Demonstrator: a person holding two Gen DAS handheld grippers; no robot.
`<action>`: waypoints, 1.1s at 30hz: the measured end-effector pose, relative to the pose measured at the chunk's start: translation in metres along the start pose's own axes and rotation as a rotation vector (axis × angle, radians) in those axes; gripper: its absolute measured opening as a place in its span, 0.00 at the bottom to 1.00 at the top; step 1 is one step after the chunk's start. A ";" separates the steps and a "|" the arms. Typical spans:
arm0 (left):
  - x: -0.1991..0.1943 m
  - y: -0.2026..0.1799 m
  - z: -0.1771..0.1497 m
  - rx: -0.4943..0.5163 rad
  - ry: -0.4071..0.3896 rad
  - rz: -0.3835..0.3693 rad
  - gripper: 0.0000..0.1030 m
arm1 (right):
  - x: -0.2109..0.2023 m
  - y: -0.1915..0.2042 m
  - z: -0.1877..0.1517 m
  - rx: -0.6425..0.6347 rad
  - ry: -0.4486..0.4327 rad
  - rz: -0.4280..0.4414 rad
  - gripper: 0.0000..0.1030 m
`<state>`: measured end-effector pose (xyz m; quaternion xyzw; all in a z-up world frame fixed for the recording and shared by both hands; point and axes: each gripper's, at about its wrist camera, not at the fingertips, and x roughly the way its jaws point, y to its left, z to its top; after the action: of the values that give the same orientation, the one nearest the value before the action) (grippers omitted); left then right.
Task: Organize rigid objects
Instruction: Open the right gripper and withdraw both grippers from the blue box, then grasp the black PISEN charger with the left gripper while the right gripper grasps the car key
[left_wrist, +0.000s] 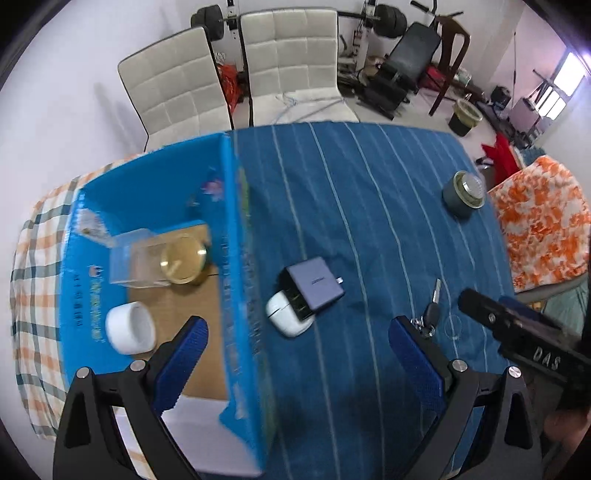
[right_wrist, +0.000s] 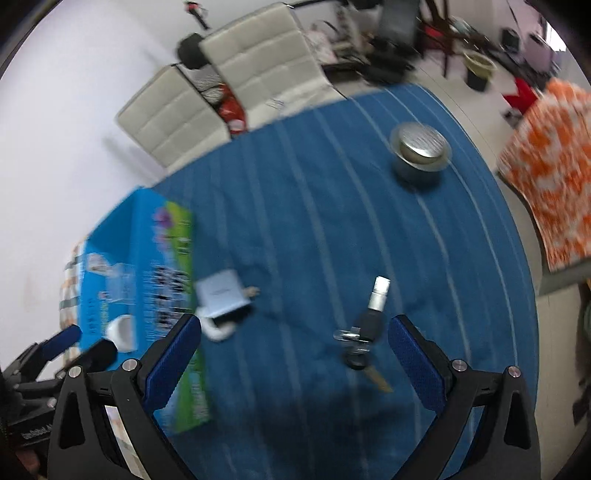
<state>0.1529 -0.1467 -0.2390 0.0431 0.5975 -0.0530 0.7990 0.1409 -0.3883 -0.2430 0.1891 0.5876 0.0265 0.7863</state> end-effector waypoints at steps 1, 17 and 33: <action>0.011 -0.006 0.005 -0.007 0.024 0.006 0.98 | 0.006 -0.014 0.000 0.022 0.008 -0.002 0.89; 0.125 -0.047 0.048 -0.062 0.199 0.205 0.98 | 0.061 -0.088 0.006 0.084 0.157 -0.019 0.80; 0.164 -0.030 0.038 -0.137 0.249 0.216 0.77 | 0.074 -0.097 0.004 0.091 0.186 0.012 0.80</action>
<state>0.2304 -0.1865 -0.3854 0.0586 0.6858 0.0799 0.7210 0.1496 -0.4593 -0.3415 0.2249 0.6575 0.0220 0.7188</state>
